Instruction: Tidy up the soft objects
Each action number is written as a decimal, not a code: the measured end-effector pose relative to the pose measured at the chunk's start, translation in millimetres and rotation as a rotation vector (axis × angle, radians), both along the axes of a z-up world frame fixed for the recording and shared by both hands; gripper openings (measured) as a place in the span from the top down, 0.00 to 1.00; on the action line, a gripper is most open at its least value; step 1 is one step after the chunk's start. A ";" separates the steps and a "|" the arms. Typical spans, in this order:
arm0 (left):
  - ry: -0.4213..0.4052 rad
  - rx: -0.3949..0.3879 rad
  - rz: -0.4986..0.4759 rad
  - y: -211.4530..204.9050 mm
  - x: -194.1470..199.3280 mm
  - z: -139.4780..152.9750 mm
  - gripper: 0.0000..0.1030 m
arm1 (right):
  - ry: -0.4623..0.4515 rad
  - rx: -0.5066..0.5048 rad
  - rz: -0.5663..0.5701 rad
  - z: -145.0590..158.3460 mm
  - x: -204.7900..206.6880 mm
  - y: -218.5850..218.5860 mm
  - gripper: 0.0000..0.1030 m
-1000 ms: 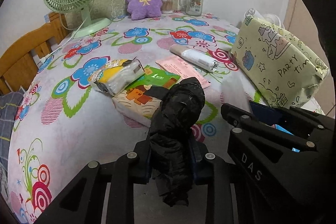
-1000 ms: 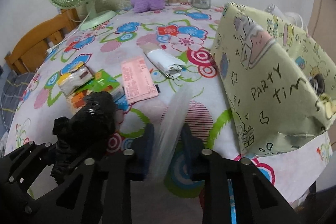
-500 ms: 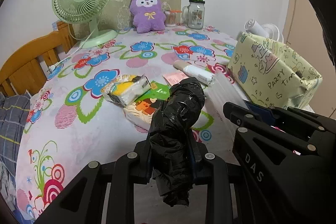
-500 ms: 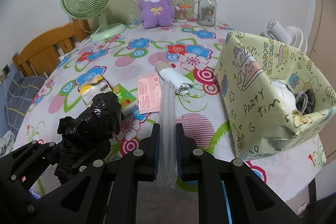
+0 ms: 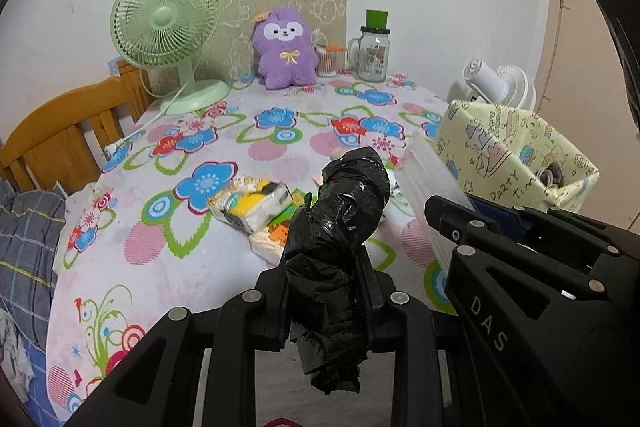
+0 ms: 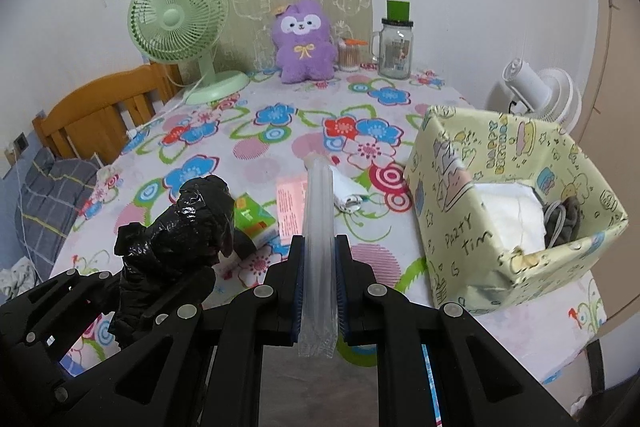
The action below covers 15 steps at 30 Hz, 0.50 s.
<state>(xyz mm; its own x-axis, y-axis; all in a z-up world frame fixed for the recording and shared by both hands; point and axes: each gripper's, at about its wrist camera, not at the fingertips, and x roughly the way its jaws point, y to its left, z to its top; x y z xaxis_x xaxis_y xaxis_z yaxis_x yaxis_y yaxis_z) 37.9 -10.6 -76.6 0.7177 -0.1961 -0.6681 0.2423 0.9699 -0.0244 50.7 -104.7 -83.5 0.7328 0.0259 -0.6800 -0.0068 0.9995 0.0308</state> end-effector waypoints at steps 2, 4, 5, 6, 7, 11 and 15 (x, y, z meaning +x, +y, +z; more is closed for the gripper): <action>-0.006 -0.003 0.000 0.6 -0.3 3.5 0.75 | -0.008 -0.002 0.000 5.0 -0.7 0.5 0.84; -0.013 -0.007 0.000 1.0 -1.4 7.5 0.75 | -0.015 -0.004 0.001 9.4 -1.8 0.7 0.84; -0.015 -0.009 0.001 0.9 -1.9 9.3 0.75 | -0.019 -0.005 0.001 11.5 -2.5 0.6 0.84; -0.020 -0.011 0.000 1.0 -2.4 11.7 0.75 | -0.022 -0.005 0.001 13.3 -3.1 0.5 0.84; -0.022 -0.012 0.000 0.5 -2.6 12.9 0.75 | -0.025 -0.005 0.001 15.0 -3.6 0.2 0.84; -0.034 -0.015 -0.002 0.0 -2.7 20.5 0.75 | -0.040 -0.004 -0.001 23.0 -5.3 -0.7 0.84; -0.048 -0.011 0.005 -0.2 -2.3 28.0 0.75 | -0.054 -0.001 0.006 30.7 -6.0 -0.7 0.84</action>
<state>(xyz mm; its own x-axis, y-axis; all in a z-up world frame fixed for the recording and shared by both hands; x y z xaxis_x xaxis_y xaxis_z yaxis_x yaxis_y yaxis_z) 35.6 -10.9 -48.6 0.7502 -0.1991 -0.6305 0.2382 0.9709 -0.0231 44.6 -105.5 -52.8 0.7683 0.0298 -0.6394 -0.0143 0.9995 0.0294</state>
